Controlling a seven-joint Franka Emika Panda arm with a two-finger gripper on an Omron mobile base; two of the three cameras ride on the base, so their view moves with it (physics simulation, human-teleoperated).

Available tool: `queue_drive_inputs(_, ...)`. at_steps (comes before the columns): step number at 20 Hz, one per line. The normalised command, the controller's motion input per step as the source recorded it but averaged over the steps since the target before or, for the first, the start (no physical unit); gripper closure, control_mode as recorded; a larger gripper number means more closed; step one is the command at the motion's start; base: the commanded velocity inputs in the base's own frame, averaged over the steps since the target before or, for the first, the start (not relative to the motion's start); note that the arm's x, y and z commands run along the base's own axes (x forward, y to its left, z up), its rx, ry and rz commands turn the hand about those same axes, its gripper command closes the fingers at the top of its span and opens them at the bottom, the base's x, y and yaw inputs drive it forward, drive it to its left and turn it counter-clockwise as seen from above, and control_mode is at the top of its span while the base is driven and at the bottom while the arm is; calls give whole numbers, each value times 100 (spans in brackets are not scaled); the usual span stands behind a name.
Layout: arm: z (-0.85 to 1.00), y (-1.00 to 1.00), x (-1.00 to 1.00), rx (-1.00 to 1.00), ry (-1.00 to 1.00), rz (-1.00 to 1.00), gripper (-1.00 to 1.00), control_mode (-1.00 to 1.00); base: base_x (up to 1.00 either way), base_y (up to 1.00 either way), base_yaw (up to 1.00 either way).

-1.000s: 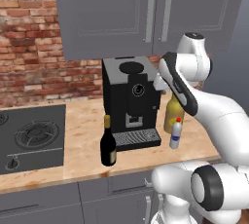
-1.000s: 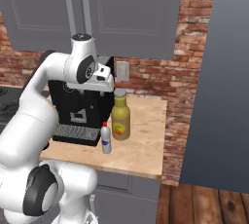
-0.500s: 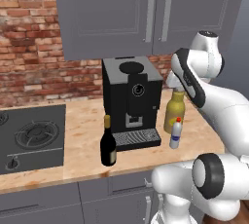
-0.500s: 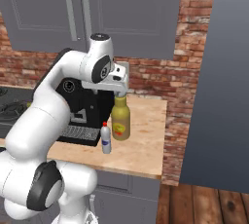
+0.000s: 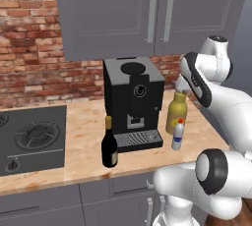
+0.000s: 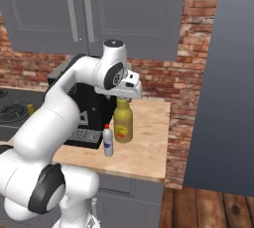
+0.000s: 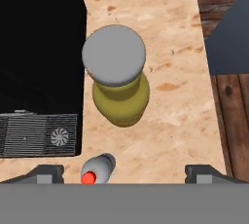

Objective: Place the drinks on the dining counter in a tight cluster.

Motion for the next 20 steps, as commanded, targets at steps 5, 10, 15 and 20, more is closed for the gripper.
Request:
queue_drive_inputs(5,-2,-13,21,0,-10,-1,-100,-100,0,0,0)
queue_drive_inputs(10,0,1,13,0,-7,0,-100,-100,0,0,0)
queue_drive_inputs(15,0,13,3,-4,-2,0,-100,-100,0,0,0)
queue_drive_inputs(20,0,16,9,-7,0,0,-100,-100,0,0,0)
